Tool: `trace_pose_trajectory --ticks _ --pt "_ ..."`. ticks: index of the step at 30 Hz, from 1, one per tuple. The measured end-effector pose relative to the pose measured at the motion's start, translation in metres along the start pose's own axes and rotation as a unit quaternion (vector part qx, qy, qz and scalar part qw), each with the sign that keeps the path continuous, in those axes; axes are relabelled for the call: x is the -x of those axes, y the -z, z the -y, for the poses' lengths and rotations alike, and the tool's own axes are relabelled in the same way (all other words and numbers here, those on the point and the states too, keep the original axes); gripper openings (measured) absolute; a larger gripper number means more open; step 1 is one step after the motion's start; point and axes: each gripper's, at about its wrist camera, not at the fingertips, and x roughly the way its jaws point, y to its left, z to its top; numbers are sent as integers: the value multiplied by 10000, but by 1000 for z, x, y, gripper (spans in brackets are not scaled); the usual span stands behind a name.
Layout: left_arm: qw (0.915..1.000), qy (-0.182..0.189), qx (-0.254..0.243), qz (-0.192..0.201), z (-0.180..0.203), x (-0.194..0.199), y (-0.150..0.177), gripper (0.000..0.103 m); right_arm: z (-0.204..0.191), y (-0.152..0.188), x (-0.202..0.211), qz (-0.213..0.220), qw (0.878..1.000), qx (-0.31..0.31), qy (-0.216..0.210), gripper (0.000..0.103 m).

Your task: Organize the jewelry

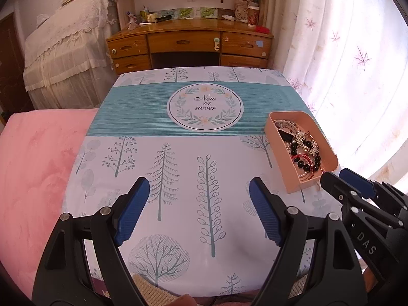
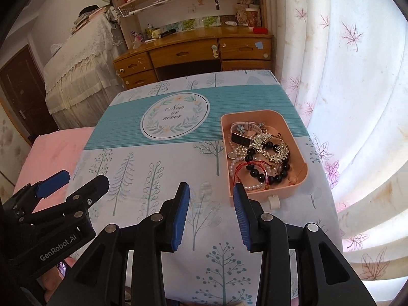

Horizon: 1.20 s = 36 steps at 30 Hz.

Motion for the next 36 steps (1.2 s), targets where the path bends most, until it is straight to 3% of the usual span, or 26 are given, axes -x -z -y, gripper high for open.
trace_pose_trajectory --ticks 6,36 --pt "9999 -61 -43 139 1 12 4 79 -11 9 18 75 9999 65 -125 44" --pt "9994 -124 -152 286 10 29 15 79 -11 16 33 128 9996 151 -184 45"
